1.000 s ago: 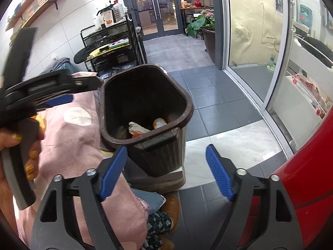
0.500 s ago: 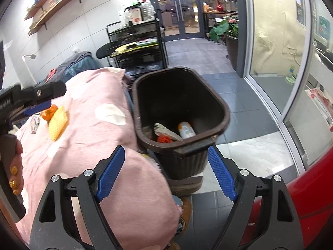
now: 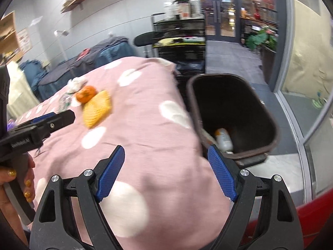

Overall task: Collect trash
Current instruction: 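Move both tools back over the table toward the remaining trash, then grasp the snack wrapper with the left tool while the right tool grasps the yellow foam net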

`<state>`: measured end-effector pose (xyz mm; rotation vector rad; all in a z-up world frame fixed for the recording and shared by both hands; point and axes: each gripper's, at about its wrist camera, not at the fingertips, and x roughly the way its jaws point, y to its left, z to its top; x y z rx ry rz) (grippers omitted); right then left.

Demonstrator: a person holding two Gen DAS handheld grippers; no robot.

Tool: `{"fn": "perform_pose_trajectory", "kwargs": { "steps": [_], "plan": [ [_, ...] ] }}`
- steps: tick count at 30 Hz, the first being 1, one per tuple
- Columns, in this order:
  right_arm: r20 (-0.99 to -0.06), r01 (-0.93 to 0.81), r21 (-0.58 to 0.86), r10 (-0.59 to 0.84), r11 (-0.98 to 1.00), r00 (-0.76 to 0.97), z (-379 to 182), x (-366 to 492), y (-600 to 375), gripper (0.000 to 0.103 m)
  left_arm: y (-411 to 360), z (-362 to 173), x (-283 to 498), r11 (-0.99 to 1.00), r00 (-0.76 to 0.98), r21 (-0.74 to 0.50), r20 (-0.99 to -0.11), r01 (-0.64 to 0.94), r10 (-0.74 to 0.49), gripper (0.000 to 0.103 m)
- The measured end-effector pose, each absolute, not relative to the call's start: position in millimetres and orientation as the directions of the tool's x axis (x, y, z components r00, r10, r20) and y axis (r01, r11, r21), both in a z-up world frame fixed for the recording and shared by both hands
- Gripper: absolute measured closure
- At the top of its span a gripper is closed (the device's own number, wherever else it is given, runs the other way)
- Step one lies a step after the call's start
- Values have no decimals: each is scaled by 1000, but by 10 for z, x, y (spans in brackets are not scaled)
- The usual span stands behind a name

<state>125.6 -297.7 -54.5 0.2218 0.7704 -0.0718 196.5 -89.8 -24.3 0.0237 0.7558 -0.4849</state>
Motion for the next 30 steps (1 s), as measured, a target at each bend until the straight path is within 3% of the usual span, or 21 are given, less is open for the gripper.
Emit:
{"fn": "perform_pose_trajectory", "kwargs": {
  "steps": [16,30],
  "plan": [
    [-747,-91,232,237,968,622,-533,2085,-1969,22,415,-539,2349,969,658,-115,-716,220,-235,6],
    [-861,-138,105,159,985,484,-818,3209,-1424,22,502,-654,3467,963,592,-66,-777,262,-214,6]
  ]
}}
